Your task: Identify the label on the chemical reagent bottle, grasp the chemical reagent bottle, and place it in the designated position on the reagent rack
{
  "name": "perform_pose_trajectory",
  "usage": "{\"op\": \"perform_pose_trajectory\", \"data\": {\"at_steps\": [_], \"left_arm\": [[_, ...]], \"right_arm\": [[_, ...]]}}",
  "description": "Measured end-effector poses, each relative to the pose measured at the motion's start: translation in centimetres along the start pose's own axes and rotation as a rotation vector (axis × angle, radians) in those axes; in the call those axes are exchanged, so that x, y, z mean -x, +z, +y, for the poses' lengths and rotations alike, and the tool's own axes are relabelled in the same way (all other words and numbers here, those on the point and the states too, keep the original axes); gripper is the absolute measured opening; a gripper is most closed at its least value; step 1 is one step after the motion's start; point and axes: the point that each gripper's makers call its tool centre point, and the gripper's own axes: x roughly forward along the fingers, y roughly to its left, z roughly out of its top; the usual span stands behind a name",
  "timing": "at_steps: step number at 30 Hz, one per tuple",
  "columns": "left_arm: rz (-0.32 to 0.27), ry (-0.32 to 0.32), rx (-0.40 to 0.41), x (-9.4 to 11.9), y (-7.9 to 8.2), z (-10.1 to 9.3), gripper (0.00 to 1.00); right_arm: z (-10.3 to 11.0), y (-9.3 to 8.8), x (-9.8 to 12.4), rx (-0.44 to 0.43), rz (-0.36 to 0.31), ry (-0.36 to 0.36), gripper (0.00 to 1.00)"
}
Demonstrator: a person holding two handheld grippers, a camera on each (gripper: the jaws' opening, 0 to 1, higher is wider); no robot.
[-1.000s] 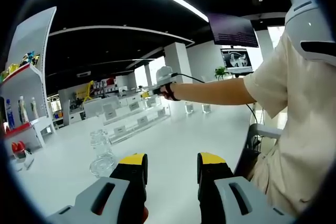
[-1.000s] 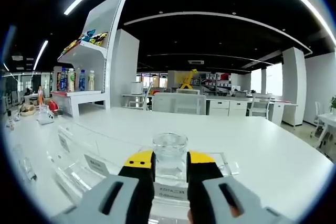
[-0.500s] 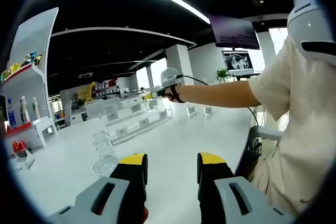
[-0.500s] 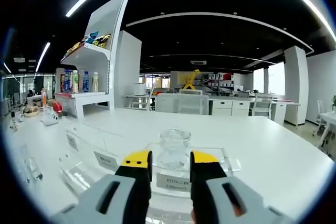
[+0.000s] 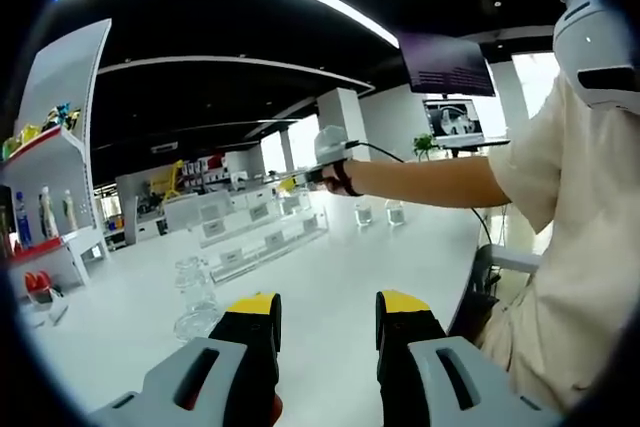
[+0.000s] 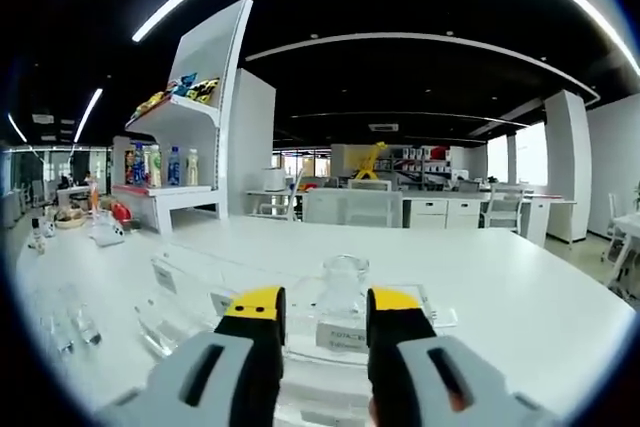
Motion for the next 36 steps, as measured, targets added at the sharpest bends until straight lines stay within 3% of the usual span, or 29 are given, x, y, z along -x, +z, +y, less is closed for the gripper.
{"op": "perform_pose_trajectory", "data": {"at_steps": [6,17,33,36], "left_arm": [[-0.013,0.021,0.004,0.2,0.5,0.1,0.39],[-0.028,0.043,-0.002,0.8,1.2,-0.5,0.39],[-0.038,0.063,-0.033,1.5,2.4,-1.4,0.39],[-0.032,0.067,-0.034,1.5,2.3,-1.5,0.39]], "right_arm": [[1.3,1.0,2.8,-0.001,-0.023,0.028,0.33],[1.6,3.5,7.3,-0.046,-0.092,0.045,0.33],[0.4,3.2,13.2,-0.069,-0.117,0.062,0.34],[0.0,3.3,12.9,-0.066,-0.120,0.077,0.35]]}}
